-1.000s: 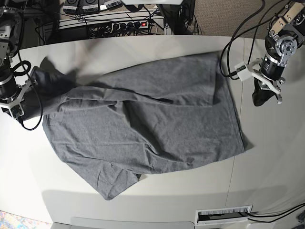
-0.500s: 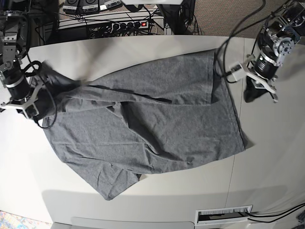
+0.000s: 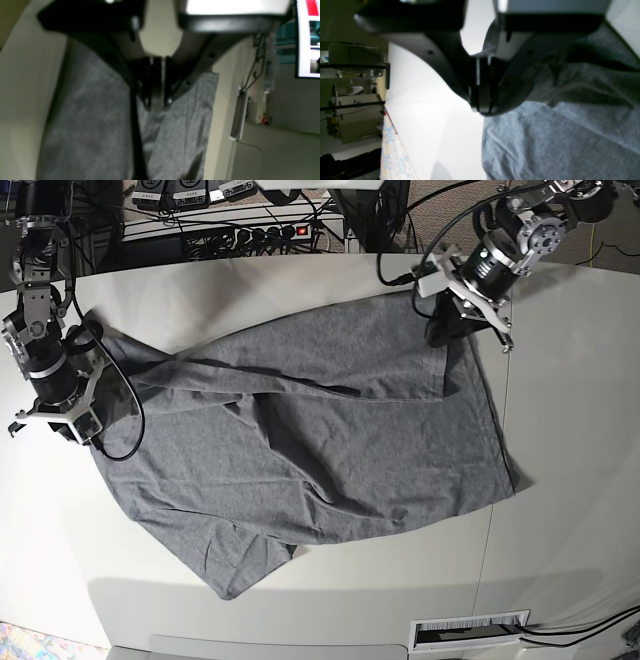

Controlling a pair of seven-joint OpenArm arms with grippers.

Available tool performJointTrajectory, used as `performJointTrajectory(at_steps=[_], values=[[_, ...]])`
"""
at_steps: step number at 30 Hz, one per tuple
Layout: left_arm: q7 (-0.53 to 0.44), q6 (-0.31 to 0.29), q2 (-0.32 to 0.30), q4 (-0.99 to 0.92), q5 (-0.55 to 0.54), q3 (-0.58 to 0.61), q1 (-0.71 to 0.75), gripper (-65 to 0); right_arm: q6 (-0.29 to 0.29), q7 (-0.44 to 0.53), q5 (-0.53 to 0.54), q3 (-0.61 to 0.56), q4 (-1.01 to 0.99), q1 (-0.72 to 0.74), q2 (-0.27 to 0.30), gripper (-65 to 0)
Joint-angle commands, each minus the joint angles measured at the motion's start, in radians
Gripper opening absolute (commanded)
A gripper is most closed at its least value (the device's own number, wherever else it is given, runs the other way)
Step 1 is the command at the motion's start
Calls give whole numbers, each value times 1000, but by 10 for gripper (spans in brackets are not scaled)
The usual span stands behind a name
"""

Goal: Fold the T-shirt properly
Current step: 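Move the left gripper to the shirt's side edge and grasp it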

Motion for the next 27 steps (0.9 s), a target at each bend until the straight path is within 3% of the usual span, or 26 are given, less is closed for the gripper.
performJointTrajectory(at_steps=[1, 6, 10, 18, 23, 27], values=[[-15, 20, 2, 16, 8, -4, -6, -650, -16, 9, -6, 10, 11, 12, 23, -650], [-14, 19, 61, 13, -32, -4, -5, -650, -16, 4, -5, 10, 11, 12, 23, -650], [-11, -11, 74, -42, -37, -5, -9, -650, -16, -16, -6, 10, 11, 12, 23, -650], [33, -227, 73, -129, -64, -5, -26, -650, -16, -14, -5, 10, 11, 12, 23, -650], [193, -397, 73, -130, -85, -5, -88, -650, -16, -14, -5, 10, 11, 12, 23, -650], [217, -443, 71, -154, -173, -5, -147, -650, -16, -22, -5, 10, 12, 12, 23, -650]])
